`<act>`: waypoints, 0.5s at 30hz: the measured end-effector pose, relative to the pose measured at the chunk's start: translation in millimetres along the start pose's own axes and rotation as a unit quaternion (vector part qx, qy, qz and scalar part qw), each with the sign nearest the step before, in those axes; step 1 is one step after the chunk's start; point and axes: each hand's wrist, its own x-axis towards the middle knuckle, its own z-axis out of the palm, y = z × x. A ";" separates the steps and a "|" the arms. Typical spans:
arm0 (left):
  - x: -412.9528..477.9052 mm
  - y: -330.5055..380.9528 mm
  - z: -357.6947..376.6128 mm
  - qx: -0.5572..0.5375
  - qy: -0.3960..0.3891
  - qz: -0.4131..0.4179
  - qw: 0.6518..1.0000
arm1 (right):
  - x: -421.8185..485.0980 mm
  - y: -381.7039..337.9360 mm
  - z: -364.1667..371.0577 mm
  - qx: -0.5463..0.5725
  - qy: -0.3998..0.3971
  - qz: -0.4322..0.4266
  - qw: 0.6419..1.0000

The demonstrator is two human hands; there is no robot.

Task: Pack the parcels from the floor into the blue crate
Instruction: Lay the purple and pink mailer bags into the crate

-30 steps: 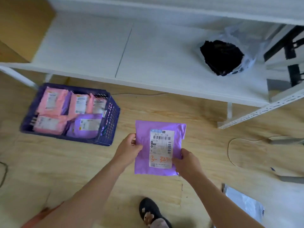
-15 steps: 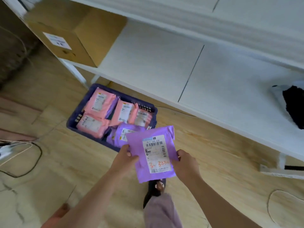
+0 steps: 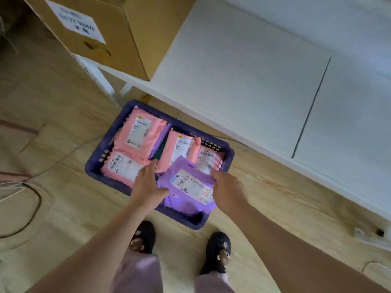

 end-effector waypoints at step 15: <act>145.7 -93.6 50.2 0.166 -0.109 0.049 0.979 | 109.0 -30.4 133.2 -0.005 -0.033 0.095 0.995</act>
